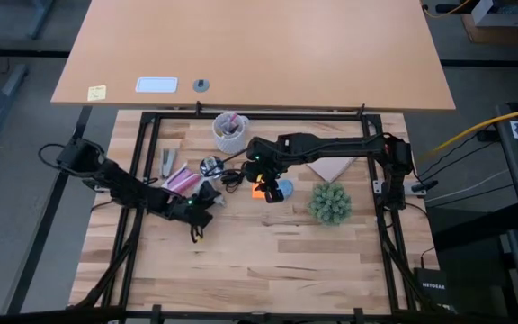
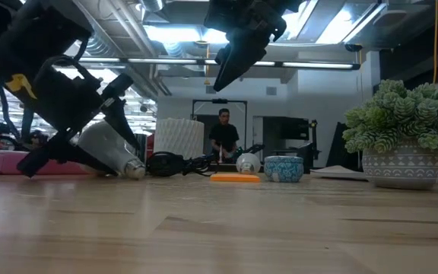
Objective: Screw lightbulb
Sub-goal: Insert the lightbulb into the silver lamp
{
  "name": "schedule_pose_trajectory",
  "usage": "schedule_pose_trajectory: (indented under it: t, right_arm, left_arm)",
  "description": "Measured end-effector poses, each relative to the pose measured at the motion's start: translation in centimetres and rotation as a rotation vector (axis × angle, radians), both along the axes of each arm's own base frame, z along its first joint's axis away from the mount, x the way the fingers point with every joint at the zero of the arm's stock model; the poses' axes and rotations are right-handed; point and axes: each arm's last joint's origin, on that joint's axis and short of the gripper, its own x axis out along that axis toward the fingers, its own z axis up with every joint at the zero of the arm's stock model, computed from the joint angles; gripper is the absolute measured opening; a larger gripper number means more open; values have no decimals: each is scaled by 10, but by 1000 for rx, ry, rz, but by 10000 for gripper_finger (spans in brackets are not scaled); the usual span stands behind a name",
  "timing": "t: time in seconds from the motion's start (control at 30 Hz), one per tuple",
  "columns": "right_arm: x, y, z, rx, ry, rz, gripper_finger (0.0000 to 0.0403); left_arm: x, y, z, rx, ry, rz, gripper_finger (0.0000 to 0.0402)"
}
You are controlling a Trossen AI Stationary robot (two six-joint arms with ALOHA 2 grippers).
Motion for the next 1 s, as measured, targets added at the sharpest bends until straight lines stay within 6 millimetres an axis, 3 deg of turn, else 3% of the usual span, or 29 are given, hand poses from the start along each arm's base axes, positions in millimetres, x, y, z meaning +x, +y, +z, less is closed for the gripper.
schedule_pose_trajectory:
  t: [0.13, 0.4, 0.5, 0.63, 0.87, 1.0]
  right_arm:
    - [0, 0, 0, 0, 0, 0, 143]
    - [0, -2, 0, -33, 3, -20, 143]
    - [0, -2, 0, -56, 6, -33, 143]
    - [0, -4, -1, -98, 12, -57, 143]
    - [3, -6, 1, -143, -26, -57, 143]
    - [6, -5, 3, -153, -70, -12, 143]
  left_arm:
    - [-1, -13, 4, 32, -61, -23, 241]
    - [10, -43, 41, 113, -444, 245, 241]
    - [13, -54, 52, 34, -563, 300, 241]
    - [14, -65, 60, -243, -766, 400, 241]
    - [12, -69, 61, -928, -1176, 687, 241]
    - [14, -68, 59, -1263, -1291, 824, 241]
